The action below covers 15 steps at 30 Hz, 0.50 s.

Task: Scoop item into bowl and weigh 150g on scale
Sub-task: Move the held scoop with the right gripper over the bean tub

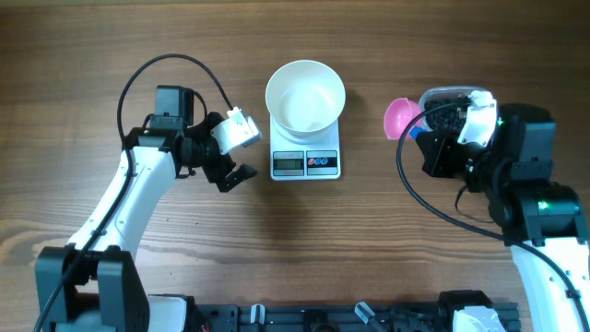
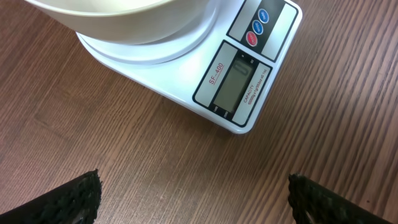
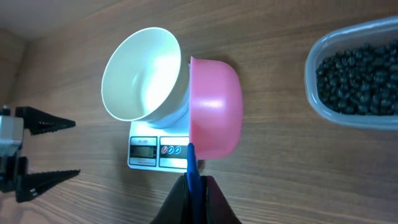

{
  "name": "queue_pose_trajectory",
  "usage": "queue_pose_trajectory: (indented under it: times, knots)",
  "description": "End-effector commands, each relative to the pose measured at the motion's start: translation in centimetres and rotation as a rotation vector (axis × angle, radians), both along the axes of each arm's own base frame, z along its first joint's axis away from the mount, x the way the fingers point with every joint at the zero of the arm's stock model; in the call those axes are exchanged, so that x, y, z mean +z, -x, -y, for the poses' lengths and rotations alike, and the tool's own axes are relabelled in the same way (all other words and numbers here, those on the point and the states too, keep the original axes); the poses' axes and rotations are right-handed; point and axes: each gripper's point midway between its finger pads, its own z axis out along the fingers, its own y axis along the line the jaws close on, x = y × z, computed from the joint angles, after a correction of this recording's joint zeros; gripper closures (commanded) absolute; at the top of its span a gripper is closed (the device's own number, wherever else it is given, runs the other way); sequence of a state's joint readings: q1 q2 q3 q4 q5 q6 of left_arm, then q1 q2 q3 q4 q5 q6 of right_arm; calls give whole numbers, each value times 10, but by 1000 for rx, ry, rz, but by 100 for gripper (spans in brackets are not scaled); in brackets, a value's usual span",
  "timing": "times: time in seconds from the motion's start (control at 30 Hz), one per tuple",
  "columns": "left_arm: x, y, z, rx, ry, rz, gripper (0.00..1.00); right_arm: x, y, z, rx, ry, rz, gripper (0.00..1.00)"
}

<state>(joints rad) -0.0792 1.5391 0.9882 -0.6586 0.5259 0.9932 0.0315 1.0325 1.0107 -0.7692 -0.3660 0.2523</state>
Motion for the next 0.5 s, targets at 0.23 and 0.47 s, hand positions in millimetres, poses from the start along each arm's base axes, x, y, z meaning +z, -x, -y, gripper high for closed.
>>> queue_pose_trajectory:
  times: [0.23,0.47]
  knots:
    - [-4,3,2,-11,18,-15,0,8,-16,9,-62,14,37,96]
    - [-4,3,2,-11,18,-15,0,2,-14,27,-349,-140,-89,96]
